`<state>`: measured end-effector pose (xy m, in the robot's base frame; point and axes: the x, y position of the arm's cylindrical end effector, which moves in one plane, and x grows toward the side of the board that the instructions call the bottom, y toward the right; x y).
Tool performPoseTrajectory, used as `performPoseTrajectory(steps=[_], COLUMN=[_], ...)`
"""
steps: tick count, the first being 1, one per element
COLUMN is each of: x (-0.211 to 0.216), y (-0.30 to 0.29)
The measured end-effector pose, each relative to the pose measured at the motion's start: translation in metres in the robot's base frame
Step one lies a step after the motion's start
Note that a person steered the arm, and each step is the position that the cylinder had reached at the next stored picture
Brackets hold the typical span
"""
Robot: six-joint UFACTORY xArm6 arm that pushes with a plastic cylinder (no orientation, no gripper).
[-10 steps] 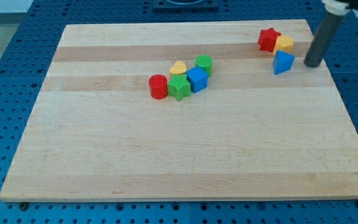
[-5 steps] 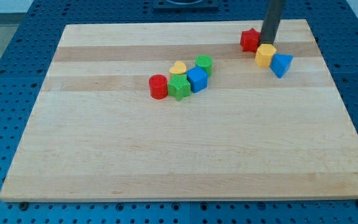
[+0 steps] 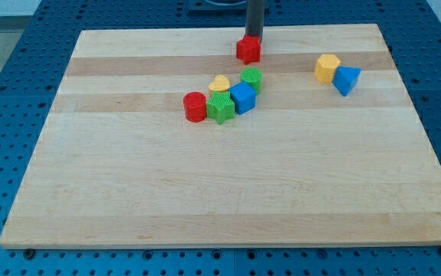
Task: Push the red star into the red circle
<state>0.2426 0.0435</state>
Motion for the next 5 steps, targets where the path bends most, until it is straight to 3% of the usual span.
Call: performPoseTrajectory(steps=[2,3,5], x=[0.013,0.025,0.031], y=[0.025,0.011,-0.079])
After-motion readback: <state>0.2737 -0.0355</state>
